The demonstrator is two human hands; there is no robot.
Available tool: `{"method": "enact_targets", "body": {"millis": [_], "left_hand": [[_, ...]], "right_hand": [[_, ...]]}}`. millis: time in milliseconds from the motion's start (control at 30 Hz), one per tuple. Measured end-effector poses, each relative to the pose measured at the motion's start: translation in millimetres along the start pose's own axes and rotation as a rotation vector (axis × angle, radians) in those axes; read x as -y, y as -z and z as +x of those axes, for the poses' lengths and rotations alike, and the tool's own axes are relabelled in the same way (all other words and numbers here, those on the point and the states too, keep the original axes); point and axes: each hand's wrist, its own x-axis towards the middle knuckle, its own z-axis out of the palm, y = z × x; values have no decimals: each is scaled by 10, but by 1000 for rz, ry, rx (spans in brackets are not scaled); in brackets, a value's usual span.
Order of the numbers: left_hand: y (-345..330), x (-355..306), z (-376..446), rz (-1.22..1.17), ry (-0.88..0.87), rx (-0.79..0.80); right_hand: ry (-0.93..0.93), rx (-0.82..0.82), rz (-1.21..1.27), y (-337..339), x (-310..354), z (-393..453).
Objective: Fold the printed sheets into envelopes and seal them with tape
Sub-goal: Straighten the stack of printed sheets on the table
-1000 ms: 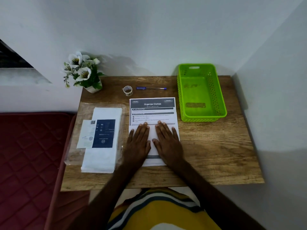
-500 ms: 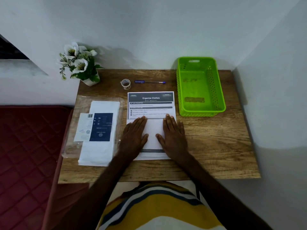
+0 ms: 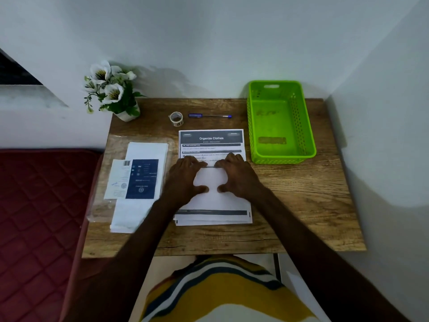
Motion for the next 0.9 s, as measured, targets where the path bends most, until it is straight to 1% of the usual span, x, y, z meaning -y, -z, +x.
{"method": "enact_targets", "body": {"millis": [233,400,500,633,733,800,900], "left_hand": [[35,-15,57,6,28,31],[58,-51,88,14,33,26],[67,-106,53,64,16,-29],[71,-240,-109,210,26,-105],[11,-310,-292,273,-59,-231],[-55,-335,-399,294,-127,-334],[-166,-306,-538,282,-199,-400]], "right_hand": [[11,48,5,101,-30,47],[15,51,-51,164,46,50],[1,33,-90,156,113,33],[30,-44,-150,99,145,-70],[72,-79,-177,53,164,-212],[89,-74,-209,19,180,-326],[138,-107,-280,-57,194,-521]]}}
